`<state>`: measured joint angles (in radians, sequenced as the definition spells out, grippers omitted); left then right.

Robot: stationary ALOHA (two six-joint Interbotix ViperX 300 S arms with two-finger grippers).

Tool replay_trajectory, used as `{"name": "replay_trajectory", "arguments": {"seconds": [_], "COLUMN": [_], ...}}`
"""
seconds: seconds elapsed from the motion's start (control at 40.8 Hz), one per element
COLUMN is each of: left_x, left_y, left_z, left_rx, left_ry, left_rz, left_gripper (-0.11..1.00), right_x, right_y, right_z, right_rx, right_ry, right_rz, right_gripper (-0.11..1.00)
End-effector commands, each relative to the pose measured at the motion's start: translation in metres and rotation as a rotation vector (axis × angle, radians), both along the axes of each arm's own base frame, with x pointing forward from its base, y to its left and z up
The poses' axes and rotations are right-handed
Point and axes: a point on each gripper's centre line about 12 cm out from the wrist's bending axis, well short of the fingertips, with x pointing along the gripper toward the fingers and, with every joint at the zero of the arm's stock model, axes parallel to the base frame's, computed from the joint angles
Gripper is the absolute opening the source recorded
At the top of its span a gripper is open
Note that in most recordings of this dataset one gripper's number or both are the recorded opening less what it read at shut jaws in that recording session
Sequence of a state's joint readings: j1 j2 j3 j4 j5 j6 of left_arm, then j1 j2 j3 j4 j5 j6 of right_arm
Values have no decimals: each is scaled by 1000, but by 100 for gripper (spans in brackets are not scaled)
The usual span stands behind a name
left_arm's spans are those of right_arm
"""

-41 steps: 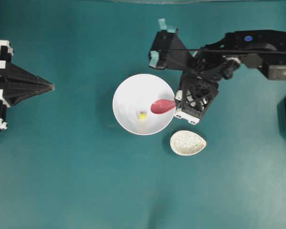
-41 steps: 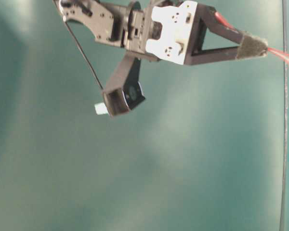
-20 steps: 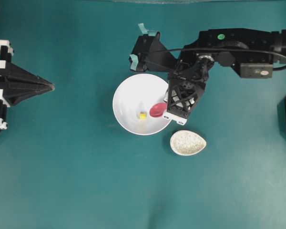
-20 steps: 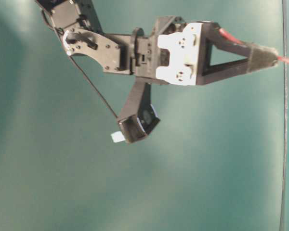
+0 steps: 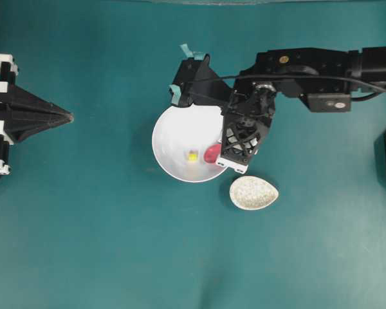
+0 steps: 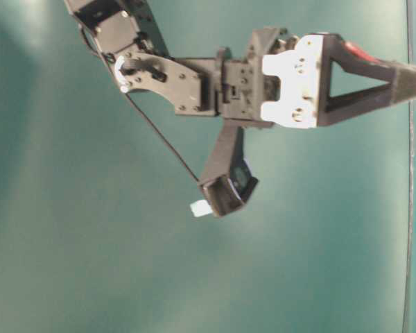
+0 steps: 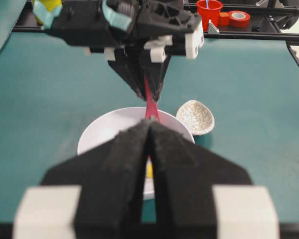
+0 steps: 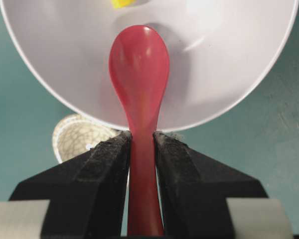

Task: Scoop the yellow hexagonal prism block from the bowl with a spoon using the right arm.
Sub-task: 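Push the spoon under the yellow block to scoop it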

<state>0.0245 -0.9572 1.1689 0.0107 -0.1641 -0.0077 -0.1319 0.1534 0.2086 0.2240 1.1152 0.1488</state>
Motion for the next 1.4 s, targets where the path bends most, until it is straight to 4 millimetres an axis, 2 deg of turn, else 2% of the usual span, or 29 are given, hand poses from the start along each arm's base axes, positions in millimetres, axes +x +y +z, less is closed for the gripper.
{"name": "replay_trajectory", "arguments": {"seconds": [0.0, 0.221, 0.589, 1.374], "left_x": [2, 2, 2, 2], "left_y": [0, 0, 0, 0], "left_z": [6, 6, 6, 6], "left_rx": [0, 0, 0, 0], "left_ry": [-20, -20, -20, -18], "left_rz": [1, 1, 0, 1], "left_gripper": [0, 0, 0, 0], "right_x": [8, 17, 33, 48], "right_y": [0, -2, -1, -10], "right_z": [8, 1, 4, 11], "right_rx": [-9, -29, -73, -146], "right_ry": [-45, -93, -233, -373], "right_rz": [-1, -3, 5, -1], "right_gripper": [22, 22, 22, 22]}}
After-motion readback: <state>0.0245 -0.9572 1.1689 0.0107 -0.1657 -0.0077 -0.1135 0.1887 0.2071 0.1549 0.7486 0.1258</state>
